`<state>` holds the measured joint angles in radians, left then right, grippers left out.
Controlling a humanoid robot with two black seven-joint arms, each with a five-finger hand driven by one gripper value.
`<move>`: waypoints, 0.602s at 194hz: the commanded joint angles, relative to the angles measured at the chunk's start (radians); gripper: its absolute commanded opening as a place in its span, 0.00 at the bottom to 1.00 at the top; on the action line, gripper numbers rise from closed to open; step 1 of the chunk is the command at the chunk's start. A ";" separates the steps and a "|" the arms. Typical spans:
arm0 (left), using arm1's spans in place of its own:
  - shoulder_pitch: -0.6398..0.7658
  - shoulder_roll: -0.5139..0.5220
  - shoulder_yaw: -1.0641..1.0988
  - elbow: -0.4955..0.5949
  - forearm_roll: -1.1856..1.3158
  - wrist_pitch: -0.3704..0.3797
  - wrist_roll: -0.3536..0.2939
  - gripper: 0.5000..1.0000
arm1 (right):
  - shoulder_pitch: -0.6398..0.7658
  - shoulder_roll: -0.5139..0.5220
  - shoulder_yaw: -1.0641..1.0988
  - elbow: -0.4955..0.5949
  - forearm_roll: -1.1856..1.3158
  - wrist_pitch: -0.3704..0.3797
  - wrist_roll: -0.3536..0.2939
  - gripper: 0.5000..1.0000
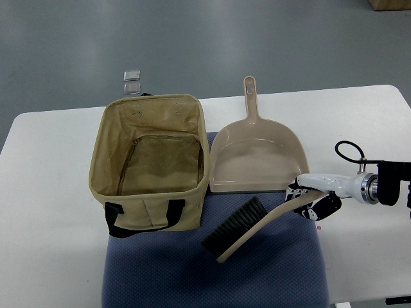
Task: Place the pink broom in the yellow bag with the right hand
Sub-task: 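Lift the black-bristled brush up and away from the robot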
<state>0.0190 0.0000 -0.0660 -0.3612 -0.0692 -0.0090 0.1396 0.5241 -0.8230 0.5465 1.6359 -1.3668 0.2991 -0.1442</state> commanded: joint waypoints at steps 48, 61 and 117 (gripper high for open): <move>-0.001 0.000 0.000 0.001 0.000 0.000 0.000 1.00 | 0.073 -0.084 0.066 0.005 0.083 0.006 0.009 0.00; 0.001 0.000 0.000 -0.001 0.000 0.000 0.000 1.00 | 0.076 -0.102 0.098 0.007 0.121 0.012 0.011 0.00; -0.001 0.000 0.000 -0.001 0.000 0.000 0.000 1.00 | 0.183 -0.214 0.125 0.010 0.229 0.052 0.031 0.00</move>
<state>0.0186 0.0000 -0.0659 -0.3620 -0.0690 -0.0094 0.1396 0.6582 -0.9994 0.6647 1.6453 -1.1794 0.3370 -0.1191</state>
